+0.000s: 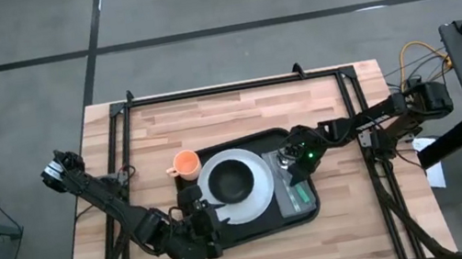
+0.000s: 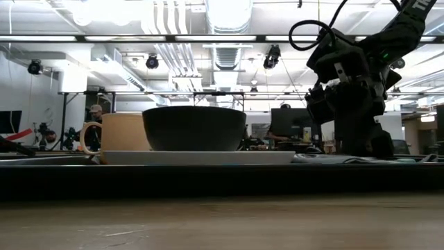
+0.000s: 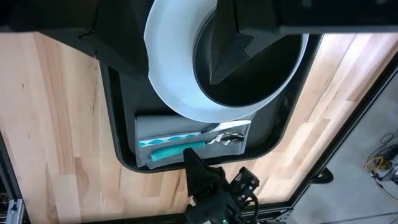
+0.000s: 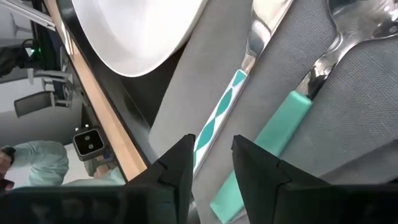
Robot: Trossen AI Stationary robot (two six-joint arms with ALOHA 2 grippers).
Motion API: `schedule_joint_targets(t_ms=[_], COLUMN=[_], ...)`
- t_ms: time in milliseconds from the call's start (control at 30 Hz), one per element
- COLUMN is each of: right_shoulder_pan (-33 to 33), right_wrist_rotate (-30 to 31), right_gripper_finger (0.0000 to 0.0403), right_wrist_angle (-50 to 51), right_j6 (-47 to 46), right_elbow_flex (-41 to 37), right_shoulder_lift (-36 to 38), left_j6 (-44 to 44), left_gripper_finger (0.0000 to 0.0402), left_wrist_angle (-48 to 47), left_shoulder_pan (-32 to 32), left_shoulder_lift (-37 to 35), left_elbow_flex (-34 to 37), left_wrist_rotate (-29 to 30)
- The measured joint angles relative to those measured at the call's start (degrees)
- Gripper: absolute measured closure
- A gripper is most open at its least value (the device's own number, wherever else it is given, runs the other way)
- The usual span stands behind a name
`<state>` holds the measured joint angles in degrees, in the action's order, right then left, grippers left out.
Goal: Set up tray
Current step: Put the white patterned knife beside the green spoon on the gray napkin on the black serving tray
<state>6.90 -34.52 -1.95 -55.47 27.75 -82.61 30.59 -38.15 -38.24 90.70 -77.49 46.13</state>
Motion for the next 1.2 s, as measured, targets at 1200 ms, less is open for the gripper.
schedule_joint_targets(t_ms=[1200], right_shoulder_pan=[-31.0], right_wrist_rotate=[69.8], right_gripper_finger=[0.0313], right_wrist_angle=[12.4], right_j6=[-22.6], right_elbow_flex=[14.0], right_shoulder_lift=[-8.8], left_j6=[4.0], left_gripper_finger=[0.025], left_wrist_angle=[-0.3], left_shoulder_pan=[-0.3], left_shoulder_lift=[-0.6], left_elbow_flex=[0.0], left_wrist_rotate=[0.0])
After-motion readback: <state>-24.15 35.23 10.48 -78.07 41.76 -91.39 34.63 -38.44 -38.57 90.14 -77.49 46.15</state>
